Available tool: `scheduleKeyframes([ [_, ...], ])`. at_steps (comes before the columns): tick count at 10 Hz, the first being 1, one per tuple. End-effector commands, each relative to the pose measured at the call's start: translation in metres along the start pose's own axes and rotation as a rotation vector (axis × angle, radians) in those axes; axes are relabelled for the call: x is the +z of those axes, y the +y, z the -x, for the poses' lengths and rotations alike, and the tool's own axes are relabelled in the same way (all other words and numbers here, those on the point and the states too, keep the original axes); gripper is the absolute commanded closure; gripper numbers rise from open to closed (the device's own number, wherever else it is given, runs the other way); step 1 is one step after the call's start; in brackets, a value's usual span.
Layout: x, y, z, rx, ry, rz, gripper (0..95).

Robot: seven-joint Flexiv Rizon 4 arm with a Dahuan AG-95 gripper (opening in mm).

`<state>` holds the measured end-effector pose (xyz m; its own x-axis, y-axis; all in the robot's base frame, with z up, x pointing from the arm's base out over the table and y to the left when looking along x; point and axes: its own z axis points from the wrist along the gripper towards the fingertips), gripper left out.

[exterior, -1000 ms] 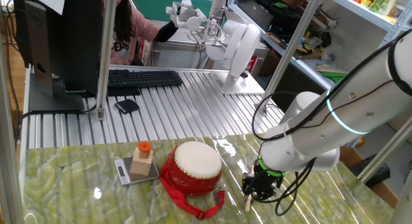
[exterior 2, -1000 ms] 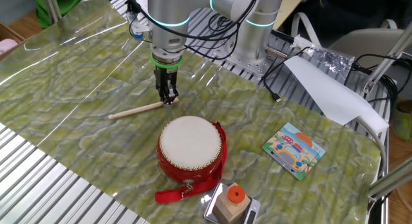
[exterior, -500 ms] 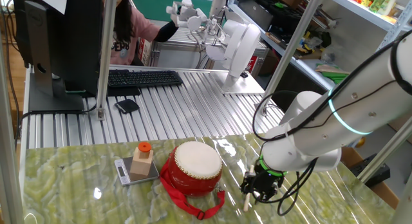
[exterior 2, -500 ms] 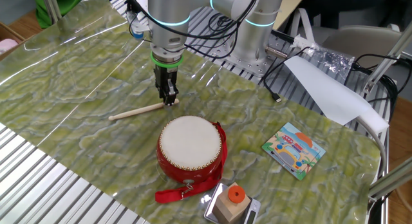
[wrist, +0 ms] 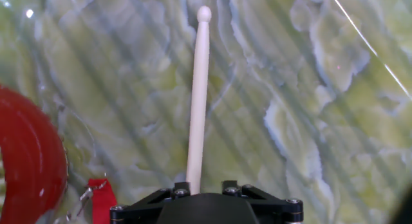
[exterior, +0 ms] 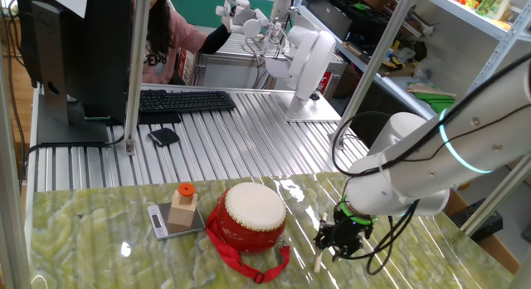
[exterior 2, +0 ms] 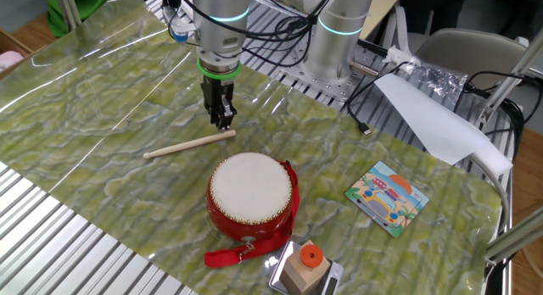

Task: Play the drum

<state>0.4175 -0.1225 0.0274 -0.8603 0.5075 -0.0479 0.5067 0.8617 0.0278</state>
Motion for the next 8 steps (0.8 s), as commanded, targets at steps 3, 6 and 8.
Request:
scheduleKeyframes([
  [3,-0.02,-0.003,-0.006,-0.154,0.021,0.016,95.0],
  [6,-0.036,0.008,-0.012,-0.21,0.03,0.018,95.0],
  [8,-0.045,0.019,-0.017,-0.218,0.033,0.015,95.0],
])
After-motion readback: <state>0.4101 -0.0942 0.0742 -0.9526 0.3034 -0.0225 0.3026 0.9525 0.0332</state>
